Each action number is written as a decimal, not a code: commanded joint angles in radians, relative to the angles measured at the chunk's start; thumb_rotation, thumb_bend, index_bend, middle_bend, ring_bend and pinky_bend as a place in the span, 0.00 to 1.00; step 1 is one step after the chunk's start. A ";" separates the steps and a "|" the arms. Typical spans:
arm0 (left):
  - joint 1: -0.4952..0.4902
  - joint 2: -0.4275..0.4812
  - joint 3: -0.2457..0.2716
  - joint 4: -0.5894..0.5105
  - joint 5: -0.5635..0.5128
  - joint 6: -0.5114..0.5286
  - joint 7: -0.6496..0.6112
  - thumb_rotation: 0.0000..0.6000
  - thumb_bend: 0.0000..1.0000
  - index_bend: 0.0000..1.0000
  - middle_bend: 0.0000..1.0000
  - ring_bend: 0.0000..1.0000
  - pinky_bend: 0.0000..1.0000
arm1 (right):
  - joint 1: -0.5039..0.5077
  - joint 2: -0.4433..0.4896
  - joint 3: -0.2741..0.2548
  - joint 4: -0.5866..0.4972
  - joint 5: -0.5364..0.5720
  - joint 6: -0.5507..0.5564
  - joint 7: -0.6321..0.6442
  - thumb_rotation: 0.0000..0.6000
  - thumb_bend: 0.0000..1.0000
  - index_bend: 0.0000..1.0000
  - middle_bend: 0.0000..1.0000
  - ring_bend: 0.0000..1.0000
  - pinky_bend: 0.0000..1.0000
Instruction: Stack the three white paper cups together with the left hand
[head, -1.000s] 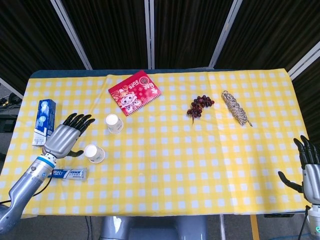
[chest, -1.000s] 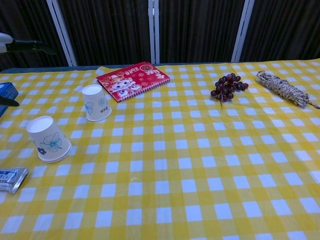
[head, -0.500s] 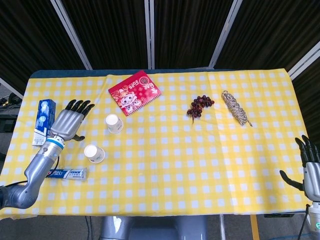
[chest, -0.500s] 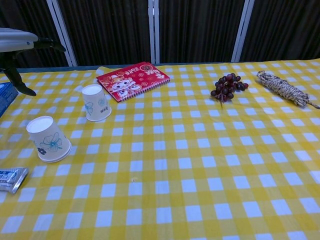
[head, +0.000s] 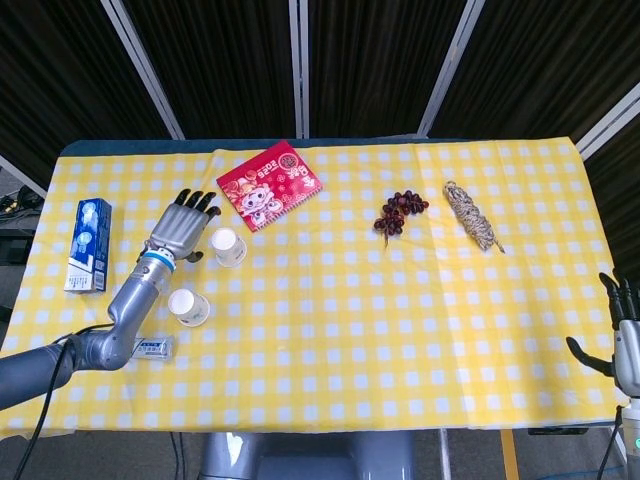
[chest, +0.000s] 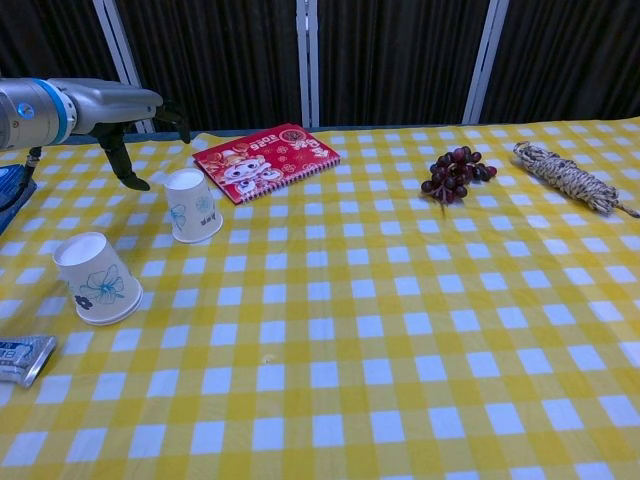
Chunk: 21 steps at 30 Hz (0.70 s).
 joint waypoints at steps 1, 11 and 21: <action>-0.025 -0.019 -0.006 0.018 -0.017 -0.014 0.001 1.00 0.25 0.21 0.00 0.00 0.00 | -0.002 0.005 0.004 0.001 0.005 0.002 0.009 1.00 0.11 0.05 0.00 0.00 0.00; -0.096 -0.044 0.023 0.042 -0.095 -0.050 0.037 1.00 0.25 0.21 0.00 0.00 0.00 | -0.010 0.018 0.014 0.003 0.015 0.009 0.042 1.00 0.11 0.05 0.00 0.00 0.00; -0.128 -0.054 0.063 0.058 -0.159 -0.042 0.071 1.00 0.25 0.26 0.00 0.00 0.00 | -0.014 0.023 0.019 0.003 0.020 0.013 0.056 1.00 0.11 0.05 0.00 0.00 0.00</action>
